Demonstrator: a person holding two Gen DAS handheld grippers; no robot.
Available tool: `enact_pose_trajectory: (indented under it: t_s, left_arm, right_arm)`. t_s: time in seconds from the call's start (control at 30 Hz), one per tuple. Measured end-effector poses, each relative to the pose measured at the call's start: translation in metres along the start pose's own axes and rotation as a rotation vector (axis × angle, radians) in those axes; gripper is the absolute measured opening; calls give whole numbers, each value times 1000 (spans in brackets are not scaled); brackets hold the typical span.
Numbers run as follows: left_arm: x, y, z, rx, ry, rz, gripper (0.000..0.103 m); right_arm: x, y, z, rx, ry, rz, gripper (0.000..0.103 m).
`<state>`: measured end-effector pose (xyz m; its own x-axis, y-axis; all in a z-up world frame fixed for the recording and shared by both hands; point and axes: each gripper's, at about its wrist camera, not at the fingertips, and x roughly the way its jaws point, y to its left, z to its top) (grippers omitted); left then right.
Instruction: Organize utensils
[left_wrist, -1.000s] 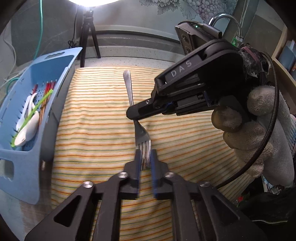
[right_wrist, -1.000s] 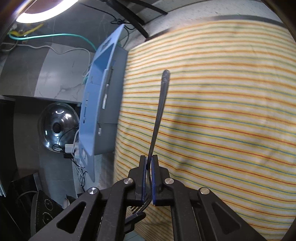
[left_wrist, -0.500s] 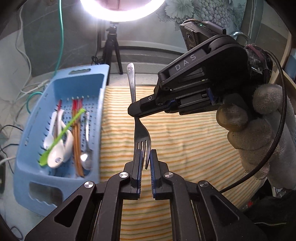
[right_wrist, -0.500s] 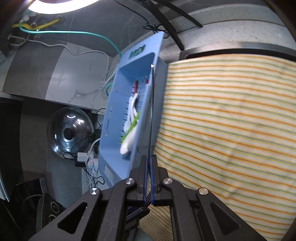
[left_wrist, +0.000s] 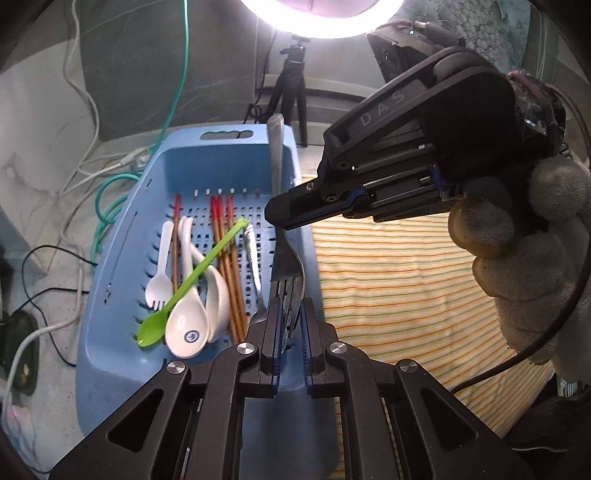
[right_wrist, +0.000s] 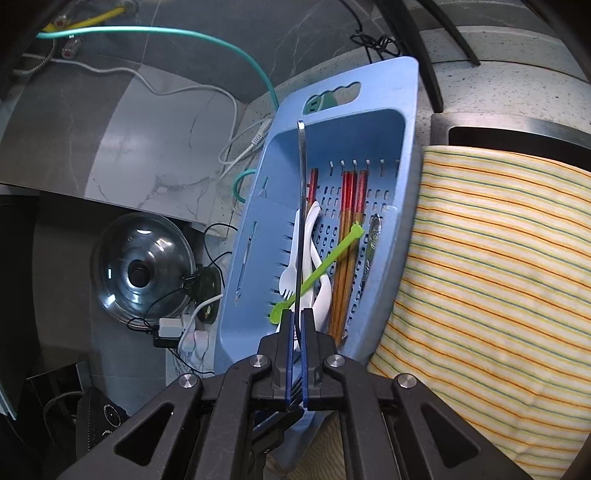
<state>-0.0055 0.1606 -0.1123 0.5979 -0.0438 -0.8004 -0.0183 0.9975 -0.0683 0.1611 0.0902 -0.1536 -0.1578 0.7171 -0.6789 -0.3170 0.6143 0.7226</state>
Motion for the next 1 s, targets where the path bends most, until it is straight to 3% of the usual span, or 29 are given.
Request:
enact_pose_trajectory:
  t_s: [0.17,0.27,0.33,0.87,0.93,1.0]
  left_arm:
    - [2,9,-2,-48,11,1,8]
    - [2,14,-1,-72,17,6,12]
    - [2,17,0,-86,15,4,16]
    - [-10,16,-9,-130,11,20,16]
    - [-12,17,-9,-139,11,23,22]
    - [-15,15,-10,-146,5,28,36]
  right_arm:
    - [4,9,4,-50,3,-37,7]
    - [1,12,4,-66,-6,-52,15]
    - [-1,12,4,-77,-13,-62,15]
    - [-25,0,-7,-96,-42,-95,16]
    - [-29,-1,-10,-100,-46,-104,16]
    - [-33,-3,-14,-101,-53,-107,21]
